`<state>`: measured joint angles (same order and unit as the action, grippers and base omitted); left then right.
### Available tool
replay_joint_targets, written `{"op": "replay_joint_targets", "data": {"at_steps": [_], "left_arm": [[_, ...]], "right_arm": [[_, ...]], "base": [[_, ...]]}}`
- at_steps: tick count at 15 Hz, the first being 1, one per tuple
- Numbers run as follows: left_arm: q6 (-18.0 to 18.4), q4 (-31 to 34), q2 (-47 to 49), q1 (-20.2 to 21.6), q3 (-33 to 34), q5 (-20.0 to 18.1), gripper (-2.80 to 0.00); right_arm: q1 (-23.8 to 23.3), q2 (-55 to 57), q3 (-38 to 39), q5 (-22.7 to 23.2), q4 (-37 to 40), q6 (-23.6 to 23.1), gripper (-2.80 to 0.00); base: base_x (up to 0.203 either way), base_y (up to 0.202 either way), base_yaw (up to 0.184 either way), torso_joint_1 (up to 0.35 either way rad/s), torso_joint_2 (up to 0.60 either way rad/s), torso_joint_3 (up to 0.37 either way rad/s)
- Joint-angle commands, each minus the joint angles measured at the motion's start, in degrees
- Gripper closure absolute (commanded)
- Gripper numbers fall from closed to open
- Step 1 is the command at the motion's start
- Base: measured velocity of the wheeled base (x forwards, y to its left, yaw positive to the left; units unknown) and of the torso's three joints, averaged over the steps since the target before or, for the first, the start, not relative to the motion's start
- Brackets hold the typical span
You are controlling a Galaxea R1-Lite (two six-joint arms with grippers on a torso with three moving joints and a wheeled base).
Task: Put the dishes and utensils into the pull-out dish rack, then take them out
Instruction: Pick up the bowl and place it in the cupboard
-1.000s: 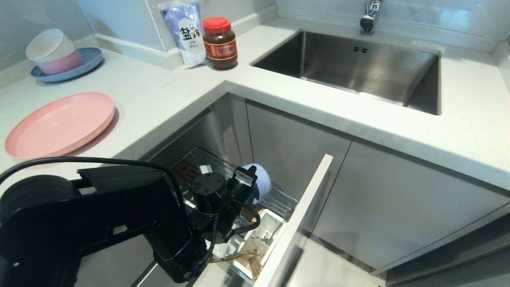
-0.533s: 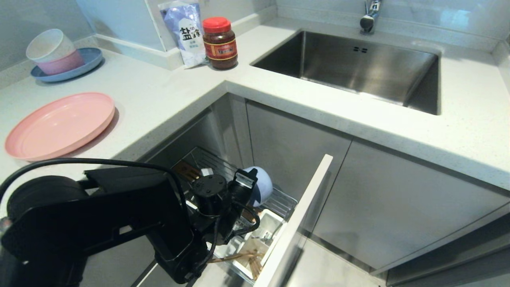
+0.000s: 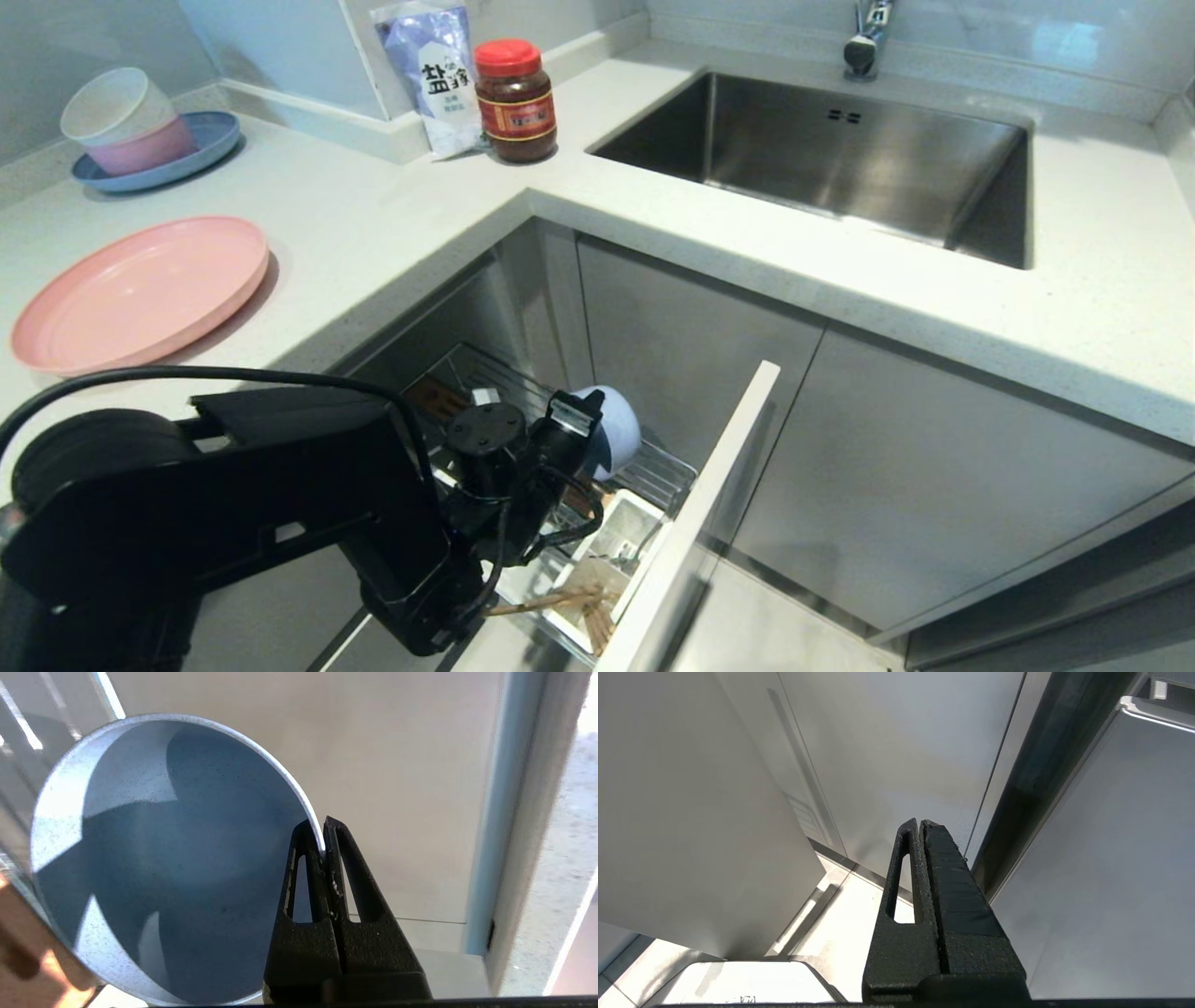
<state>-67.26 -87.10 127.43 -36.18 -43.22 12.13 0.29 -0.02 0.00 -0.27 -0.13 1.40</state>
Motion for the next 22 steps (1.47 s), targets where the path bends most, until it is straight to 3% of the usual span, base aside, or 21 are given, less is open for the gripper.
{"op": "replay_joint_targets", "data": {"at_steps": [1, 8, 22], "left_arm": [[-0.4, -0.6, -1.9, 0.7, -0.3, -0.2, 0.00], [-0.5, -0.6, -1.2, 1.7, -1.8, -3.4, 0.00], [-1.7, -0.6, 4.1, 2.3, -3.4, -4.3, 0.00]], "right_arm": [[0.1, -0.2, 0.1, 0.0, 0.0, 0.0, 0.00], [0.0, -0.2, 0.1, 0.0, 0.0, 0.0, 0.00], [0.0, -0.2, 0.1, 0.0, 0.0, 0.0, 0.00]], "base": [[0.000, 0.000, 0.000, 0.000, 0.00, 0.000], [0.000, 0.000, 0.000, 0.000, 0.00, 0.000], [0.000, 0.000, 0.000, 0.000, 0.00, 0.000]]}}
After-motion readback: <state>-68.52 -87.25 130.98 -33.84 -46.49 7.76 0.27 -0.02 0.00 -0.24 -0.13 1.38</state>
